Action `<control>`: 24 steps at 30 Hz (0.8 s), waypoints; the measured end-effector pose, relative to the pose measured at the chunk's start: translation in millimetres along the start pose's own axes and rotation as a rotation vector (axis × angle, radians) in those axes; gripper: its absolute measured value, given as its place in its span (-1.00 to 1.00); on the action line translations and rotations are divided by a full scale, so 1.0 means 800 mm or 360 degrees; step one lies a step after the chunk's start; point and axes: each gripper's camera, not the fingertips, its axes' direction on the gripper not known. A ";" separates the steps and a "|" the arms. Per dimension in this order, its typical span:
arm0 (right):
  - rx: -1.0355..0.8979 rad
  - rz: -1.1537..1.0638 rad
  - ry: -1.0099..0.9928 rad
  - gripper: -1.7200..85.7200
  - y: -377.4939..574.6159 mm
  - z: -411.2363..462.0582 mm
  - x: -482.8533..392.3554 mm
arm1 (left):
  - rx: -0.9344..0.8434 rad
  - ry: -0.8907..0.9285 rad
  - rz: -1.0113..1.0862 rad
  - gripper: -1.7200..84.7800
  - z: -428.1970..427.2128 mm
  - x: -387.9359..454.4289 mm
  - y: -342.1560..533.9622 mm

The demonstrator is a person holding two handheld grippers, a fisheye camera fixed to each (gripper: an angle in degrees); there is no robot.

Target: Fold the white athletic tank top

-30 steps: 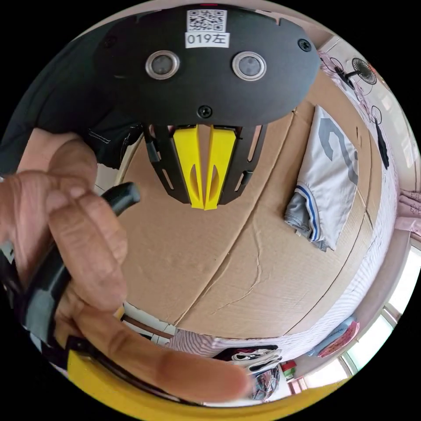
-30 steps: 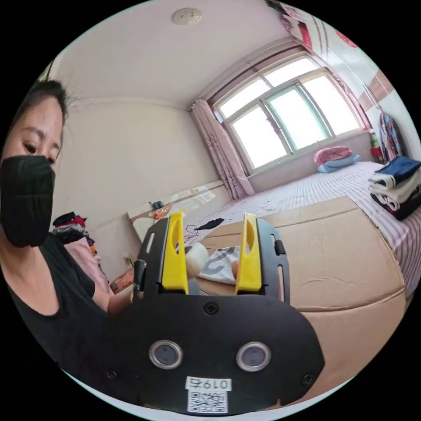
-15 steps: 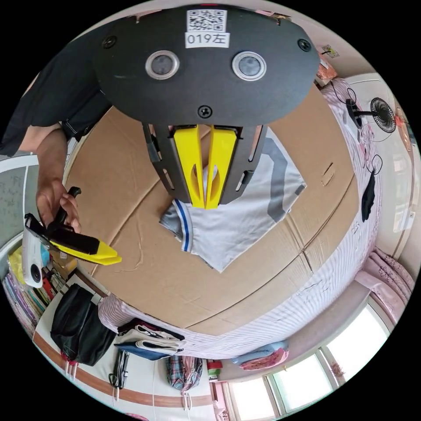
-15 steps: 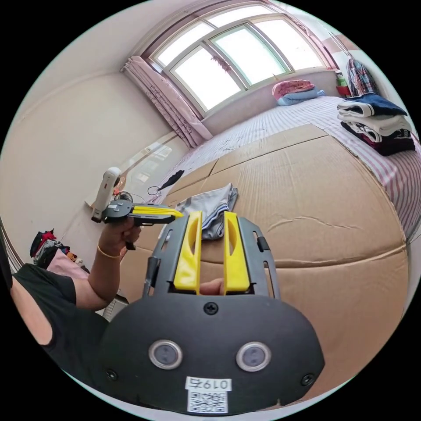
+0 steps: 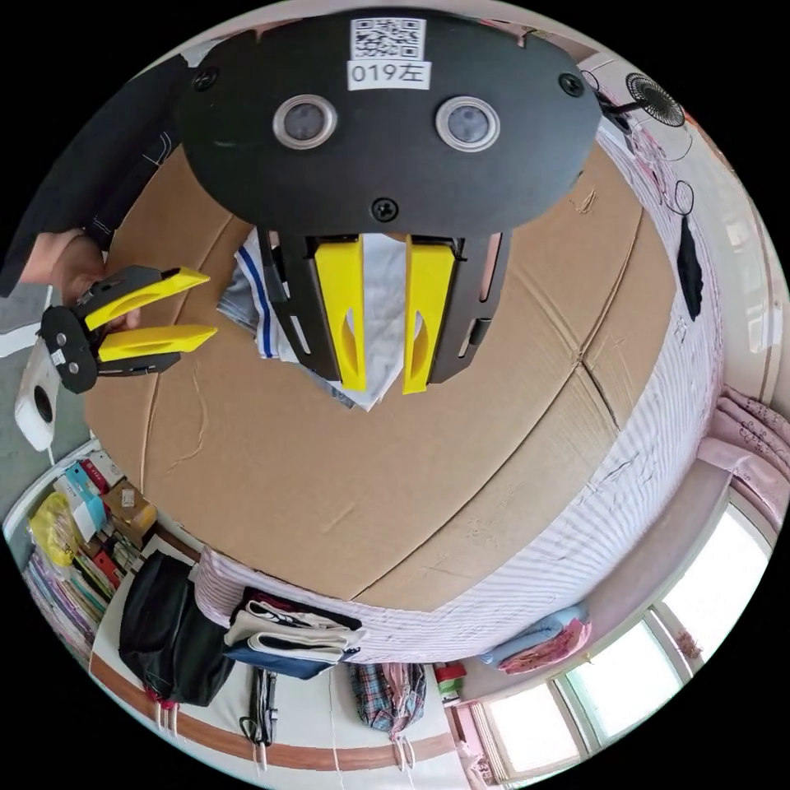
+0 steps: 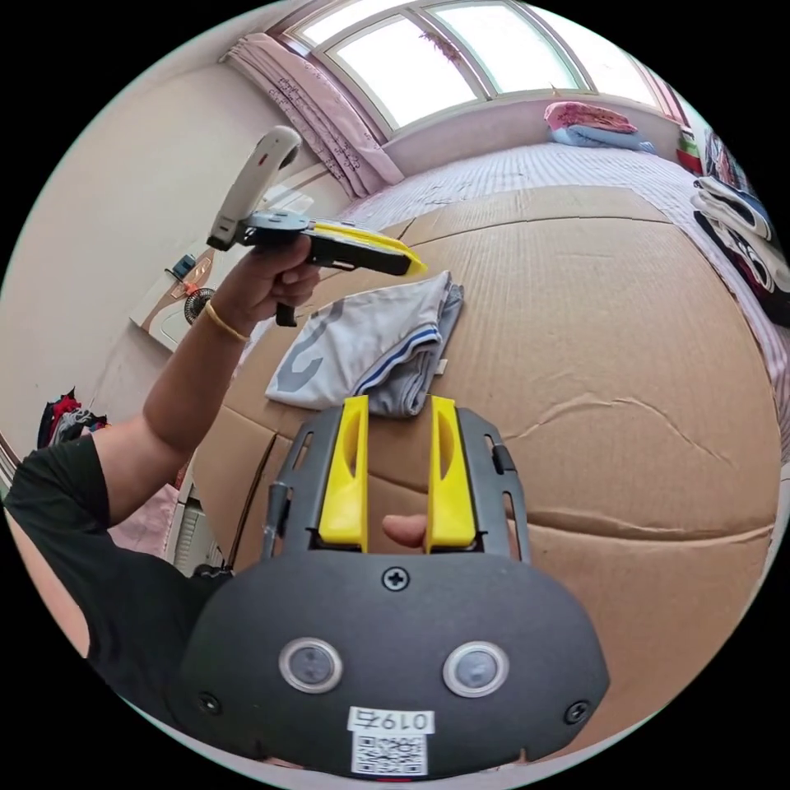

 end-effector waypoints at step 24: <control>-0.0060 0.0133 -0.0023 -0.96 -0.119 -0.007 0.007 | -0.0108 0.0466 -0.0100 -0.93 -0.002 -0.186 -0.071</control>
